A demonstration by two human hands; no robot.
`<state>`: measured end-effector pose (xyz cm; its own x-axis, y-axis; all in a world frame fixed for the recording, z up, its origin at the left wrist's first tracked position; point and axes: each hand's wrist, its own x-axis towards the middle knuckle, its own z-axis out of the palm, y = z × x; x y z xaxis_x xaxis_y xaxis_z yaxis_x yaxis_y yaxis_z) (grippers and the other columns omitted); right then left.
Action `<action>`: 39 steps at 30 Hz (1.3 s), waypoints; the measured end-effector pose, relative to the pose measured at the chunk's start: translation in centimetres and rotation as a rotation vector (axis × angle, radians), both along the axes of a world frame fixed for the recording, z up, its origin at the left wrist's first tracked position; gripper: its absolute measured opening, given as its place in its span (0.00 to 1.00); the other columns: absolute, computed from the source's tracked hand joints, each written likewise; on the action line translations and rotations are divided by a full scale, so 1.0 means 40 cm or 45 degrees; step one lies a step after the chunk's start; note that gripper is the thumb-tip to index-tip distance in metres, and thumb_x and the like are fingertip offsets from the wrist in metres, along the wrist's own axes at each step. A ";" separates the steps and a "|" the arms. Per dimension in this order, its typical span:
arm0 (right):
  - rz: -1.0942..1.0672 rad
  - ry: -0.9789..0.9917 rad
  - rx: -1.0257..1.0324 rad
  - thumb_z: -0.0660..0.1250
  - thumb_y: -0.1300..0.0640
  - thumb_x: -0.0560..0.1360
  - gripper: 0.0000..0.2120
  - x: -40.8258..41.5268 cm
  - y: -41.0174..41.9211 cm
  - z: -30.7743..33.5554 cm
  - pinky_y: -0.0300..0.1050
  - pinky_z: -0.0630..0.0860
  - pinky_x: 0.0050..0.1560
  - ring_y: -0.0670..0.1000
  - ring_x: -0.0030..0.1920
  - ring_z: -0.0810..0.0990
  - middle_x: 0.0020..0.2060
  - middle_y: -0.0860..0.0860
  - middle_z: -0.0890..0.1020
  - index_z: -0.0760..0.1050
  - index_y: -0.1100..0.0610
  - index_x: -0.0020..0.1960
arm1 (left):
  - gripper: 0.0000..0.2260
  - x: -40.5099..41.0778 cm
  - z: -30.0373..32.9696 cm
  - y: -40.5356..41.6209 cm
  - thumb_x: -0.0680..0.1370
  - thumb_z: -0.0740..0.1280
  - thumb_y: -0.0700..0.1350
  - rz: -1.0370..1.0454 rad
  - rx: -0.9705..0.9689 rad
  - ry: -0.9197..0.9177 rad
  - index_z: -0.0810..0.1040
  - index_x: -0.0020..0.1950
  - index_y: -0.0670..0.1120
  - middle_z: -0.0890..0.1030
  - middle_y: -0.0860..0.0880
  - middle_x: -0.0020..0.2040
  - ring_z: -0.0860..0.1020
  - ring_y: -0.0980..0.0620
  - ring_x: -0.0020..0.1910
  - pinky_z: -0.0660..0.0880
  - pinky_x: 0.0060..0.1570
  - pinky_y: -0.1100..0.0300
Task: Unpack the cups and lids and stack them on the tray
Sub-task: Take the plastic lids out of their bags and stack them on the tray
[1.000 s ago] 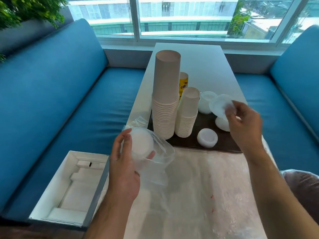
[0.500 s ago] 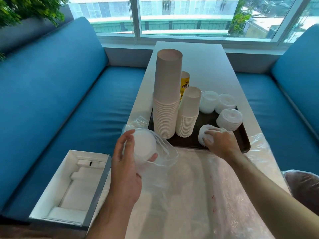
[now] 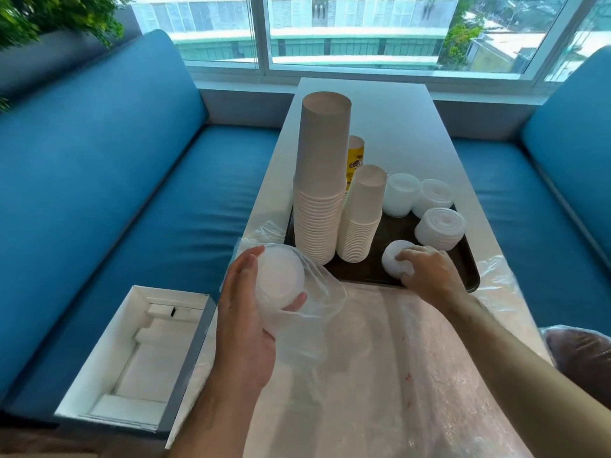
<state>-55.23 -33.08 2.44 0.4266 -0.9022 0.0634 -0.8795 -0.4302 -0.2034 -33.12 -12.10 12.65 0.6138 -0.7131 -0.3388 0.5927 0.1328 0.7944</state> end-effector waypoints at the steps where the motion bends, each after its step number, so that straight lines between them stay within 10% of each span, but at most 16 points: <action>1: 0.002 0.003 0.028 0.76 0.60 0.68 0.20 -0.001 0.001 0.009 0.55 0.72 0.62 0.58 0.59 0.80 0.61 0.53 0.83 0.83 0.55 0.59 | 0.20 -0.002 0.002 -0.001 0.71 0.72 0.54 0.002 -0.001 0.004 0.81 0.62 0.51 0.76 0.47 0.66 0.77 0.45 0.63 0.82 0.44 0.45; 11: 0.208 -0.925 -0.212 0.73 0.64 0.75 0.12 0.127 0.185 0.240 0.33 0.75 0.53 0.41 0.49 0.79 0.51 0.45 0.83 0.83 0.55 0.57 | 0.09 -0.035 0.002 -0.007 0.82 0.64 0.46 -0.031 0.000 -0.090 0.84 0.52 0.55 0.77 0.52 0.64 0.77 0.48 0.63 0.82 0.49 0.42; 23: 0.632 -0.757 -0.148 0.78 0.55 0.72 0.19 0.214 0.314 0.292 0.54 0.79 0.61 0.54 0.60 0.80 0.59 0.51 0.82 0.81 0.54 0.61 | 0.13 -0.049 0.016 0.002 0.79 0.65 0.53 -0.140 0.034 -0.037 0.80 0.62 0.58 0.80 0.48 0.63 0.79 0.42 0.61 0.83 0.48 0.46; 29: 0.653 -0.800 0.252 0.74 0.58 0.76 0.14 0.187 0.314 0.304 0.28 0.72 0.52 0.38 0.51 0.79 0.50 0.35 0.81 0.77 0.45 0.57 | 0.12 -0.040 0.003 0.003 0.82 0.65 0.45 -0.163 0.052 -0.004 0.80 0.63 0.57 0.82 0.46 0.62 0.82 0.41 0.58 0.82 0.45 0.48; 35: 0.464 -1.371 0.647 0.70 0.59 0.78 0.06 0.115 0.260 0.308 0.39 0.78 0.53 0.46 0.49 0.84 0.46 0.47 0.86 0.81 0.51 0.54 | 0.14 -0.043 -0.007 -0.003 0.82 0.64 0.39 -0.119 0.080 0.023 0.83 0.59 0.55 0.77 0.46 0.67 0.79 0.39 0.62 0.83 0.46 0.45; 39: -0.060 -1.578 0.384 0.67 0.56 0.81 0.05 0.042 0.175 0.265 0.44 0.79 0.50 0.50 0.50 0.85 0.46 0.49 0.87 0.81 0.54 0.53 | 0.13 -0.040 -0.008 -0.001 0.81 0.66 0.39 -0.099 0.103 -0.010 0.83 0.59 0.56 0.73 0.48 0.69 0.76 0.37 0.63 0.83 0.45 0.45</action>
